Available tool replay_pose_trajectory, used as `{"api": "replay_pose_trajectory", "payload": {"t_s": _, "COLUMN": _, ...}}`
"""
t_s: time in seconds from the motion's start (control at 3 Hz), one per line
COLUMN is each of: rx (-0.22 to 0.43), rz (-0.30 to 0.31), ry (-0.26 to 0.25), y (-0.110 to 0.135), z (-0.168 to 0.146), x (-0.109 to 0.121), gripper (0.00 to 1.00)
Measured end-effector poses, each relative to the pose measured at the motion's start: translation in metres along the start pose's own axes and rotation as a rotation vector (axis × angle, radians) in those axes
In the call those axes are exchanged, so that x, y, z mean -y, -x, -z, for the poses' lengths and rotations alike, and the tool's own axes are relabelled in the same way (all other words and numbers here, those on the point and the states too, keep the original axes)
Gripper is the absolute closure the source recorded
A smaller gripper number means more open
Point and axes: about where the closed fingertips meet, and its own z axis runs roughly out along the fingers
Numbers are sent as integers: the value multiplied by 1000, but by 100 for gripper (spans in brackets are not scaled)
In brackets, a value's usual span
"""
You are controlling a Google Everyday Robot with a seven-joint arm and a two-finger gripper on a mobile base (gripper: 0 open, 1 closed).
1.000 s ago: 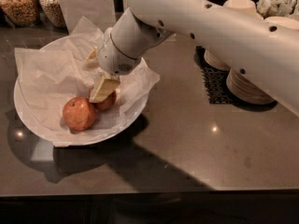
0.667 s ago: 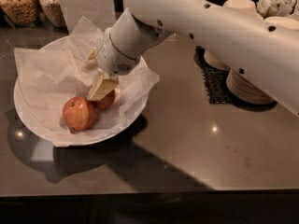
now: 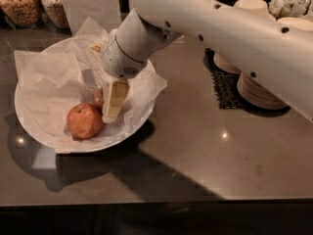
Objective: Pick apple from white bowl
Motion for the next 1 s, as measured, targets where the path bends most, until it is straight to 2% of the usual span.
{"api": "replay_pose_trajectory", "payload": {"t_s": 0.33, "rx": 0, "rz": 0, "ry": 0, "y": 0, "z": 0, "x": 0, "gripper": 18}}
{"api": "replay_pose_trajectory", "payload": {"t_s": 0.67, "rx": 0, "rz": 0, "ry": 0, "y": 0, "z": 0, "x": 0, "gripper": 42}}
{"api": "replay_pose_trajectory", "payload": {"t_s": 1.0, "rx": 0, "rz": 0, "ry": 0, "y": 0, "z": 0, "x": 0, "gripper": 41}}
